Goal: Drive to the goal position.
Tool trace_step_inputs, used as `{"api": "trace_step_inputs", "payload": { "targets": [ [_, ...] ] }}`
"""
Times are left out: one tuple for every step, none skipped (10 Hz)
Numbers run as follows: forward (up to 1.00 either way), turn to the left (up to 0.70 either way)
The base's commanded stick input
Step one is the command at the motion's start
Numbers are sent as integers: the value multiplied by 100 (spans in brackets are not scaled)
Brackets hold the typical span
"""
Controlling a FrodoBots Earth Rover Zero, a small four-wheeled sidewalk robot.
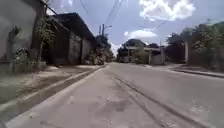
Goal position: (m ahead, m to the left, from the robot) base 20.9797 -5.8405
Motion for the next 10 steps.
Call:
{"api": "trace_step_inputs", "payload": {
  "targets": [
    [100, 0],
    [100, -1],
    [100, -12],
    [100, -21],
    [100, -16],
    [100, -3],
    [100, 0],
    [100, -2],
    [100, -14],
    [100, -22]
  ]
}}
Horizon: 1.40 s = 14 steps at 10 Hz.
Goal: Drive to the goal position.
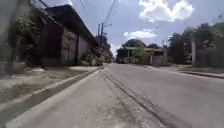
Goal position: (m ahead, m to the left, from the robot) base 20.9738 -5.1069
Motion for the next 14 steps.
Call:
{"api": "trace_step_inputs", "payload": {
  "targets": [
    [100, -4],
    [100, -1],
    [100, 0],
    [100, 0],
    [100, 0],
    [100, 0],
    [100, 0],
    [100, 0],
    [100, 0],
    [100, 0],
    [100, 0],
    [100, 0],
    [100, 0],
    [100, 0]
  ]
}}
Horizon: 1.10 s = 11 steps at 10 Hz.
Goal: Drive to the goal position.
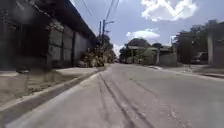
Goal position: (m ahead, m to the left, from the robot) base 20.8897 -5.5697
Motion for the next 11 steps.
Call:
{"api": "trace_step_inputs", "payload": {
  "targets": [
    [100, 0],
    [100, 0],
    [100, 0],
    [100, 0],
    [100, 0],
    [100, 0],
    [100, 0],
    [100, 0],
    [100, 0],
    [100, 0],
    [100, 0]
  ]
}}
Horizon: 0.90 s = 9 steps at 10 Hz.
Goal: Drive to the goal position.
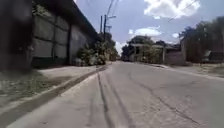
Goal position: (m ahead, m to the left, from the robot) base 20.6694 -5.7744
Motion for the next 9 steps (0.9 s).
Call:
{"api": "trace_step_inputs", "payload": {
  "targets": [
    [100, 0],
    [100, 0],
    [100, -8],
    [100, -26],
    [100, -24],
    [100, -8],
    [100, 0],
    [100, 0],
    [100, 0]
  ]
}}
